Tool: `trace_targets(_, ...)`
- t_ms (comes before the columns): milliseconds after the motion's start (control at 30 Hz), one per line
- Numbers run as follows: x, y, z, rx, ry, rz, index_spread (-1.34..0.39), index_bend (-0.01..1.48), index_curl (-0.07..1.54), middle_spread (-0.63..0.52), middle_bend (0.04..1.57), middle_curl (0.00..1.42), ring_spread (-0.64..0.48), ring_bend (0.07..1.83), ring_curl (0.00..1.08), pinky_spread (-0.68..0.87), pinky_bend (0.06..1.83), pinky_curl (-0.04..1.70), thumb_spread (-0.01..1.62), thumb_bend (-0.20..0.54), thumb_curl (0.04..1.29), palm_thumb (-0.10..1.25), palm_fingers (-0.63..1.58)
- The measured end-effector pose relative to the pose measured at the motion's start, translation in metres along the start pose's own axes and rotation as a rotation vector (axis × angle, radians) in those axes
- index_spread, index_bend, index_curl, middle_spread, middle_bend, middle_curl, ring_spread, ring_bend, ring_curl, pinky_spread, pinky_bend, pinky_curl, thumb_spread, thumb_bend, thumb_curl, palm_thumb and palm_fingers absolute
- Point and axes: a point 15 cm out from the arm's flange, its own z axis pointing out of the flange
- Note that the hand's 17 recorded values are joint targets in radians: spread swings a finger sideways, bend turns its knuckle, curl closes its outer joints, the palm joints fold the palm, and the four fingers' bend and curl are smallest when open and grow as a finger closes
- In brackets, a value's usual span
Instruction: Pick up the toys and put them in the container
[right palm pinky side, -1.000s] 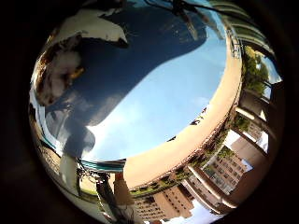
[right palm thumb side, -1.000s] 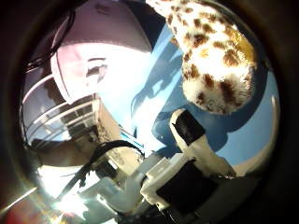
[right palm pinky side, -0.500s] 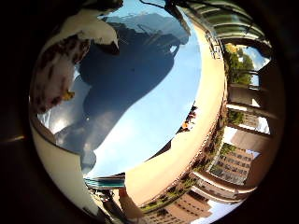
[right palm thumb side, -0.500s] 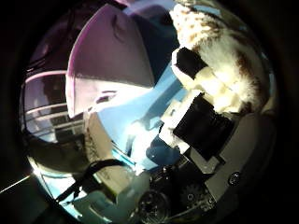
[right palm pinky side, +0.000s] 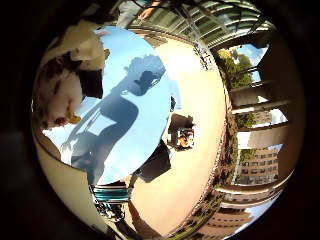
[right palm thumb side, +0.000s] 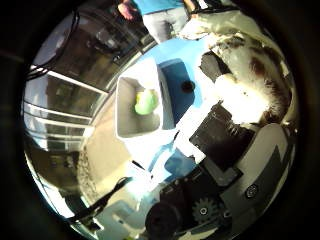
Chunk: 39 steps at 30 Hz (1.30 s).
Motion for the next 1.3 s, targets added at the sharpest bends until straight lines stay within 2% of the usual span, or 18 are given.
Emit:
trace_targets(67, -0.015, -0.007, -0.007, 0.012, -0.015, -0.017, -0.64, 0.79, 0.23, -0.18, 1.22, 0.97, -0.1, 1.46, 0.75, 0.19, 1.5, 0.77, 1.11, -0.006, 0.66, 0.99, 0.89)
trace_targets(100, -0.059, -0.026, -0.012, 0.025, -0.053, -0.061, -0.7, 0.84, 0.25, -0.18, 1.25, 0.99, -0.11, 1.49, 0.77, 0.17, 1.53, 0.81, 1.11, -0.013, 0.68, 0.98, 0.85)
trace_targets(200, -0.111, -0.042, -0.007, 0.023, -0.093, -0.105, -0.74, 0.88, 0.27, -0.19, 1.28, 1.01, -0.11, 1.51, 0.78, 0.15, 1.56, 0.83, 1.11, -0.014, 0.69, 0.98, 0.83)
trace_targets(367, -0.185, -0.063, 0.05, -0.074, -0.159, -0.141, -0.79, 0.93, 0.31, -0.19, 1.3, 1.03, -0.12, 1.54, 0.8, 0.14, 1.59, 0.86, 1.11, -0.02, 0.71, 0.97, 0.78)
trace_targets(567, -0.235, -0.081, 0.134, -0.172, -0.182, -0.134, -0.8, 1.0, 0.38, -0.19, 1.31, 1.03, -0.1, 1.55, 0.79, 0.13, 1.56, 0.88, 1.14, -0.034, 0.69, 0.85, 0.75)
trace_targets(633, -0.245, -0.078, 0.156, -0.216, -0.183, -0.131, -0.72, 1.0, 0.42, -0.17, 1.22, 0.96, -0.05, 1.44, 0.73, 0.17, 1.49, 0.84, 1.15, -0.038, 0.66, 0.82, 0.78)
trace_targets(667, -0.248, -0.076, 0.166, -0.236, -0.181, -0.136, -0.67, 0.99, 0.43, -0.15, 1.15, 0.92, -0.03, 1.39, 0.71, 0.2, 1.44, 0.82, 1.15, -0.04, 0.65, 0.8, 0.72)
trace_targets(700, -0.253, -0.073, 0.175, -0.259, -0.179, -0.148, -0.55, 0.87, 0.43, -0.15, 0.98, 0.86, 0.01, 1.34, 0.7, 0.23, 1.46, 0.83, 1.16, -0.04, 0.63, 0.77, 0.39)
trace_targets(733, -0.258, -0.069, 0.182, -0.282, -0.179, -0.157, -0.51, 0.82, 0.42, -0.13, 0.89, 0.83, 0.04, 1.3, 0.68, 0.25, 1.45, 0.82, 1.15, -0.044, 0.62, 0.76, 0.21)
trace_targets(767, -0.261, -0.064, 0.189, -0.305, -0.18, -0.163, -0.44, 0.78, 0.42, -0.09, 0.72, 0.74, 0.11, 1.18, 0.64, 0.29, 1.38, 0.8, 1.15, -0.04, 0.6, 0.74, -0.06)
trace_targets(833, -0.262, -0.06, 0.196, -0.331, -0.182, -0.173, -0.42, 0.74, 0.39, -0.07, 0.63, 0.68, 0.15, 1.07, 0.57, 0.32, 1.32, 0.75, 1.15, -0.036, 0.59, 0.74, -0.14)
trace_targets(900, -0.263, -0.057, 0.203, -0.348, -0.184, -0.183, -0.4, 0.63, 0.33, -0.01, 0.44, 0.56, 0.22, 0.86, 0.45, 0.38, 1.19, 0.66, 1.15, -0.034, 0.56, 0.72, -0.18)
trace_targets(1000, -0.262, -0.058, 0.204, -0.344, -0.185, -0.189, -0.41, 0.49, 0.29, 0.02, 0.31, 0.48, 0.28, 0.73, 0.37, 0.42, 1.1, 0.59, 1.15, -0.029, 0.53, 0.72, -0.14)
trace_targets(1200, -0.25, -0.063, 0.178, -0.298, -0.182, -0.18, -0.41, 0.3, 0.26, 0.05, 0.18, 0.41, 0.31, 0.6, 0.32, 0.48, 0.98, 0.5, 1.15, -0.026, 0.5, 0.71, -0.04)
trace_targets(1300, -0.234, -0.063, 0.152, -0.262, -0.179, -0.178, -0.41, 0.28, 0.26, 0.05, 0.17, 0.39, 0.32, 0.58, 0.31, 0.49, 0.95, 0.48, 1.15, -0.026, 0.49, 0.72, -0.01)
